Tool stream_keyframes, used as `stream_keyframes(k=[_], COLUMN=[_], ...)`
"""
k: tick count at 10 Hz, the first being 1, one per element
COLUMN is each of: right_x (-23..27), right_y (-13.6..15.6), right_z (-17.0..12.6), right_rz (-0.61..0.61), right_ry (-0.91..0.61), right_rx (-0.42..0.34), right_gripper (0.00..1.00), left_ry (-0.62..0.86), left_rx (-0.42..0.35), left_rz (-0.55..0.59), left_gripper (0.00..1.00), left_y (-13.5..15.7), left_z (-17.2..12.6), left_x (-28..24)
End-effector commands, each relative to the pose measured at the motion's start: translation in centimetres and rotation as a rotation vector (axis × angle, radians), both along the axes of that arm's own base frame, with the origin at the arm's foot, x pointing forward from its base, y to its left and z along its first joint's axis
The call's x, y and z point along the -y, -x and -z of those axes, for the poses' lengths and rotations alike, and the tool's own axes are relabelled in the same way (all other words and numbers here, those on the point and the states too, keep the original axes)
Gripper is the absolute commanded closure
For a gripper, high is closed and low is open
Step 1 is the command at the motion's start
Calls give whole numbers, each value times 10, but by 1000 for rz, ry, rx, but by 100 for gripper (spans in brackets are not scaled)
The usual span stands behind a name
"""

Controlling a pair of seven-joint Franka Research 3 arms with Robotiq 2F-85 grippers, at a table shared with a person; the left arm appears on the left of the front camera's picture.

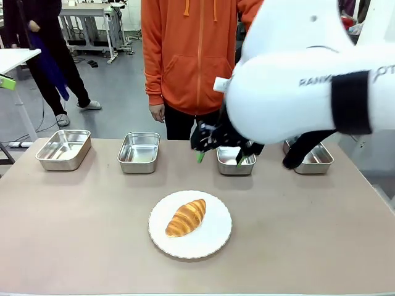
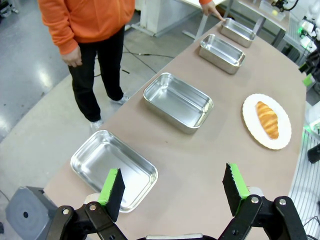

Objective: Place the bread in the container.
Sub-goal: Place the Butter Roll into the Airtight Container indicated by the human.

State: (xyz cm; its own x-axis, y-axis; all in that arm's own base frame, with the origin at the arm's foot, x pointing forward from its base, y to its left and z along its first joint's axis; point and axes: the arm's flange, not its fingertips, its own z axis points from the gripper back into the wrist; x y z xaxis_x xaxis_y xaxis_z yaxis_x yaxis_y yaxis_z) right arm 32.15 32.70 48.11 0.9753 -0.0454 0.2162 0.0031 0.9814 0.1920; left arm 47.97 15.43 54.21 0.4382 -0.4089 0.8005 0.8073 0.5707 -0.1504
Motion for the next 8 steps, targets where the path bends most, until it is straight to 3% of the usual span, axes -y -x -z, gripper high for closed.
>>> stream_keyframes(k=[1, 4, 8], right_x=[-37, -75, -99], right_y=[1, 5, 4], right_z=[1, 42, 101], right_rz=[170, 362, 486], right_ry=[14, -17, 34], right_rx=[-87, -215, -197], right_gripper=[0, 0, 0], left_ry=[3, 3, 3], left_rx=[17, 17, 17], left_rz=[8, 8, 8], left_gripper=[0, 0, 0], left_y=[1, 1, 1], left_z=[-1, -1, -1], left_x=[0, 0, 0])
